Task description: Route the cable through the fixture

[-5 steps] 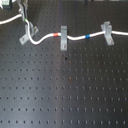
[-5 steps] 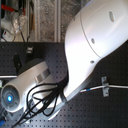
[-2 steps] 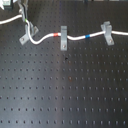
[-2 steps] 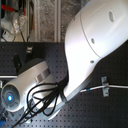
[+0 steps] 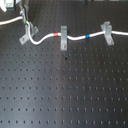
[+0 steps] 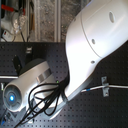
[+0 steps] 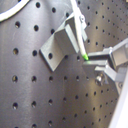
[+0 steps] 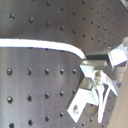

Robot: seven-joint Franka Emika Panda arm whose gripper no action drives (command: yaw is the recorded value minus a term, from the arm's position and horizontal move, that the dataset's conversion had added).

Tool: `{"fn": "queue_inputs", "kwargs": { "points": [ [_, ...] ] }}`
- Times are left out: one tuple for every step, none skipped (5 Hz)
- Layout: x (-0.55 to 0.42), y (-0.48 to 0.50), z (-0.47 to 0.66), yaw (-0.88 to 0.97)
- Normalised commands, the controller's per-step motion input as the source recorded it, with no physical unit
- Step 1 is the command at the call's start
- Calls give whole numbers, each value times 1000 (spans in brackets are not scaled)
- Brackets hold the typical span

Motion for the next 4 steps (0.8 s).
{"fn": "queue_inputs", "kwargs": {
  "points": [
    [-75,148,222,-29],
    [-86,117,278,-54],
    [7,37,353,-103],
    [-22,26,324,-100]
  ]
}}
